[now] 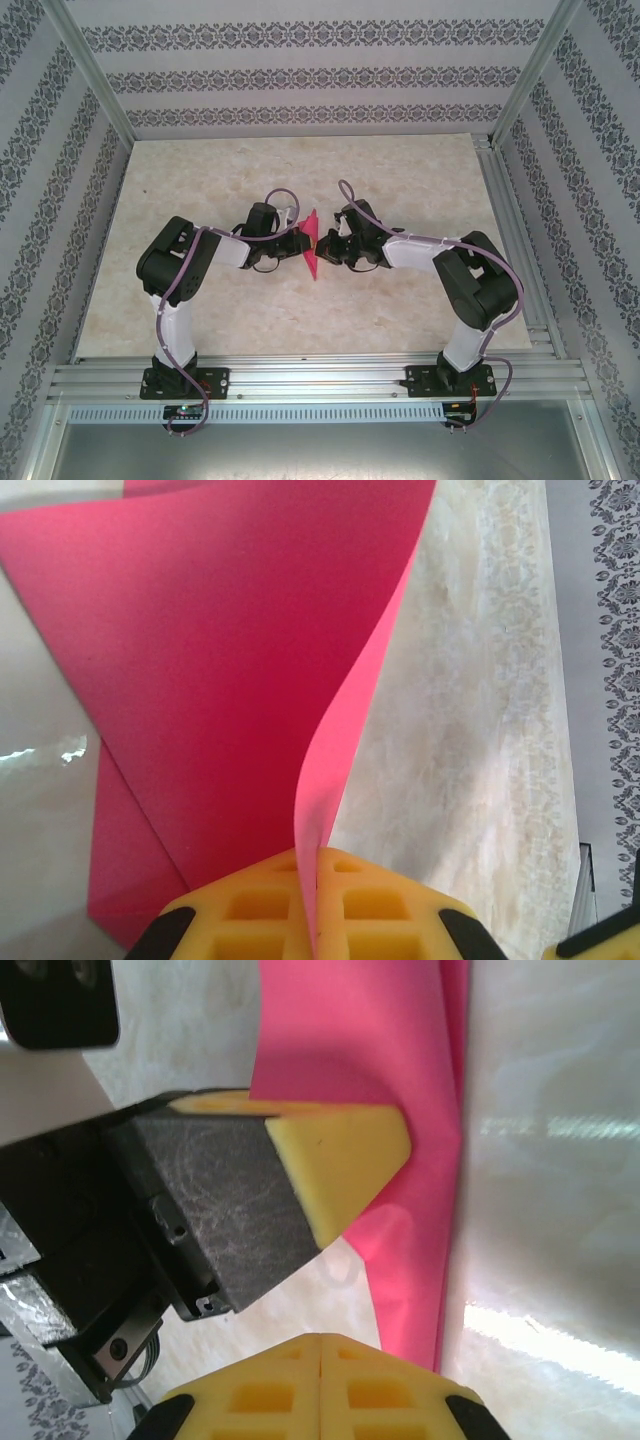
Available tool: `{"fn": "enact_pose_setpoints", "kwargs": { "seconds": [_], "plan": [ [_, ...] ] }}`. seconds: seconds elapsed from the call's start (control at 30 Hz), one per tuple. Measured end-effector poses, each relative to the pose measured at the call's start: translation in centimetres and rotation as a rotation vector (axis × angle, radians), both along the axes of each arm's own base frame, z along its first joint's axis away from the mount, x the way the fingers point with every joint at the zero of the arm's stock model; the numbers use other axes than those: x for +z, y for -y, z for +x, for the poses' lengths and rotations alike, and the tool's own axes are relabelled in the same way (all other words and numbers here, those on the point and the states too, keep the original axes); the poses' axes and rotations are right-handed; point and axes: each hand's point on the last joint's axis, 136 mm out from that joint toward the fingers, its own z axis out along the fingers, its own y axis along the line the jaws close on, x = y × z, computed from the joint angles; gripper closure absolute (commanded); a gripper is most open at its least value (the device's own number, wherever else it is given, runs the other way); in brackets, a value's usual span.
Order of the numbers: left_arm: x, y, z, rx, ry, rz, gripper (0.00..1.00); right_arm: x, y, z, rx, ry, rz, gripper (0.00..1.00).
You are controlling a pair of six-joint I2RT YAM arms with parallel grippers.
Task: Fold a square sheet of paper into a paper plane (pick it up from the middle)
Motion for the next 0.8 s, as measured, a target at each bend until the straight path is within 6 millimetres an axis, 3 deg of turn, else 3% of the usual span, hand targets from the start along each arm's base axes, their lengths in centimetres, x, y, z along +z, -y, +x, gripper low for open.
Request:
{"fn": "enact_pose_setpoints", "kwargs": {
  "seconds": [0.23, 0.4, 0.8],
  "plan": [
    [0.0, 0.0, 0.1, 0.0, 0.001, 0.0, 0.93, -1.1, -0.7, 1.4, 0.021, -0.003, -0.016, 0.96],
    [0.0, 0.1, 0.1, -0.002, -0.001, 0.0, 0.93, -2.7, -0.6, 1.0, 0.027, -0.038, -0.03, 0.96],
    [0.1, 0.2, 0.2, -0.014, -0.007, 0.003, 0.88, -3.5, -1.7, -0.3, 0.042, -0.062, 0.027, 0.96]
  ]
}}
